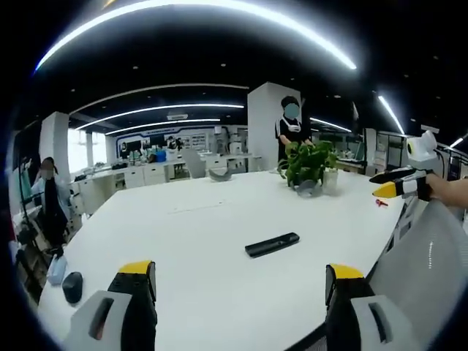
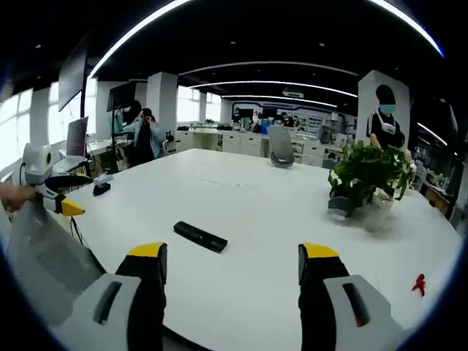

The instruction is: Press the specified remote control buttons in sequence, fully releasing each button before pressing the next.

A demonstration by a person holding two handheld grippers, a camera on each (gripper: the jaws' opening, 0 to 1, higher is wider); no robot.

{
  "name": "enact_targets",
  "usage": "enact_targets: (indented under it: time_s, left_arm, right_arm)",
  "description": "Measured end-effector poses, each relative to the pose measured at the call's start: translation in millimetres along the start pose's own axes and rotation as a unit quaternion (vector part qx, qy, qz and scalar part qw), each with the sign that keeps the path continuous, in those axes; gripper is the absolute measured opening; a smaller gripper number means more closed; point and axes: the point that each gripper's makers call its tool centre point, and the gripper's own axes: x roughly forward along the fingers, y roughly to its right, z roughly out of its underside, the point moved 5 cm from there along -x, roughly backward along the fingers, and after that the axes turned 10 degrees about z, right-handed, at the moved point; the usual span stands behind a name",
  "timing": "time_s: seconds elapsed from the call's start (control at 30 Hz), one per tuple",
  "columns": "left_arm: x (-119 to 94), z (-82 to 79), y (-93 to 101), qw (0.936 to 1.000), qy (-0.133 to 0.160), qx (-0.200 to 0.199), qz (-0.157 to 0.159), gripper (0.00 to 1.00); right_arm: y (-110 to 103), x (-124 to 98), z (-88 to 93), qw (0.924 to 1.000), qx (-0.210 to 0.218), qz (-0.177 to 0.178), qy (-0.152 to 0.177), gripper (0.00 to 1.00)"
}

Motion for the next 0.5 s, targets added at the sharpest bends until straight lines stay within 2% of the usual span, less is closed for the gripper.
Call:
enact_targets:
  time_s: [0.13, 0.5]
  left_arm:
    - [0.5, 0.4, 0.7, 1.0000, -0.004, 0.000, 0.001, 1.00]
    - [-0.6, -0.4, 0.8, 1.0000, 0.000, 0.000, -0.002, 1.00]
  right_arm:
    - [0.7, -0.4, 1.0, 0.9999, 0.013, -0.001, -0.002, 0.74]
    - [0.2, -2.4, 3.7, 0.9999, 0.014, 0.002, -0.008, 0.72]
